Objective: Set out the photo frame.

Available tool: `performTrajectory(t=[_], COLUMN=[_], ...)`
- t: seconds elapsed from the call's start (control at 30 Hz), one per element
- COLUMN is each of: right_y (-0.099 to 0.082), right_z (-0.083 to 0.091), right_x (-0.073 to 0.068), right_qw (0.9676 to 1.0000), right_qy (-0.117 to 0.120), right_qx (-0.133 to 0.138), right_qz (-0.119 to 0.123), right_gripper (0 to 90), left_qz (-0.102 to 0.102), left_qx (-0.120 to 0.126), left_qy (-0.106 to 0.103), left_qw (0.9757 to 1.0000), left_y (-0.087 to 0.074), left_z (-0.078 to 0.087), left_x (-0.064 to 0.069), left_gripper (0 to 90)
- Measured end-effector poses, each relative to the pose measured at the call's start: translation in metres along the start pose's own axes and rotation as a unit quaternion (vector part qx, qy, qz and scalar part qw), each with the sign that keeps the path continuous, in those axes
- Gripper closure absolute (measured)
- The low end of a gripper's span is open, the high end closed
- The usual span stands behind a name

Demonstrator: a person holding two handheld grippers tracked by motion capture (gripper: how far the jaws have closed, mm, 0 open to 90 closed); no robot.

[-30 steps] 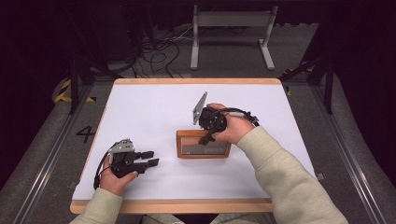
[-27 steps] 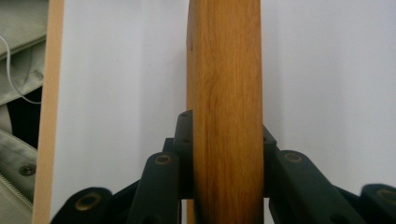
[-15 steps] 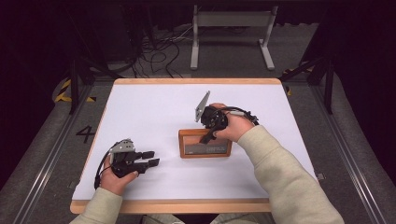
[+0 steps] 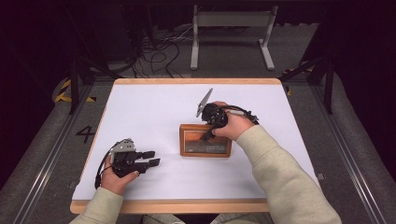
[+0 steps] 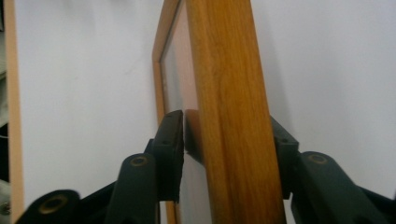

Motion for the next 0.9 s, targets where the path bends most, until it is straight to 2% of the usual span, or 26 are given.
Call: performTrajectory(t=[0.1,0.23,0.43,0.5,0.57,0.77,0.8,0.83,0.87,0.9], right_y=[0.0,-0.001,0.0,0.001,0.002,-0.003,-0.01,-0.013,-0.013,-0.015], right_z=[0.0,0.0,0.009,0.014,0.021,0.04,0.048,0.052,0.052,0.056], right_x=[0.003,0.006,0.002,-0.001,-0.004,-0.014,-0.018,-0.02,-0.02,-0.022], right_qw=[0.9996,0.9987,0.9975,0.997,0.9953,0.9919,0.9916,0.9912,0.9912,0.9904], right_qy=[-0.021,-0.043,-0.054,-0.057,-0.063,-0.084,-0.091,-0.093,-0.093,-0.099], right_qx=[0.007,0.016,0.042,0.049,0.066,0.089,0.091,0.092,0.092,0.096], right_qz=[0.018,0.021,0.017,0.021,0.033,0.034,-0.008,-0.021,-0.021,-0.01], right_gripper=[44.5,34.0,27.7,26.9,26.4,24.5,17.9,17.5,17.5,17.5], left_qz=[-0.001,-0.001,0.002,-0.007,-0.012,-0.027,-0.028,-0.03,-0.03,-0.03], left_qx=[0.001,0.001,0.002,0.013,0.02,0.025,0.026,0.024,0.024,0.023], left_qy=[-0.001,0.0,0.004,0.015,0.017,0.033,0.034,0.038,0.038,0.039], left_qw=[1.0,1.0,1.0,0.9998,0.9996,0.9988,0.9987,0.9986,0.9986,0.9985], left_y=[0.0,0.0,0.0,0.002,0.004,0.006,0.007,0.007,0.007,0.007], left_z=[0.0,-0.001,0.0,0.002,0.004,0.005,0.006,0.007,0.007,0.007], left_x=[0.0,0.0,0.0,0.0,0.001,0.004,0.005,0.005,0.005,0.005], left_gripper=[55.6,55.1,52.9,50.6,47.8,40.4,38.6,38.4,38.4,38.4])
Point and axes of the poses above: each handheld gripper's, and its own axes: z roughly backward along the jaws, y roughly out of its top, x roughly to its right, the point moved 6 cm from there along -z, roughly forward along the jaws, and after that the axes turned 7 degrees about y, right-handed, at the moved point
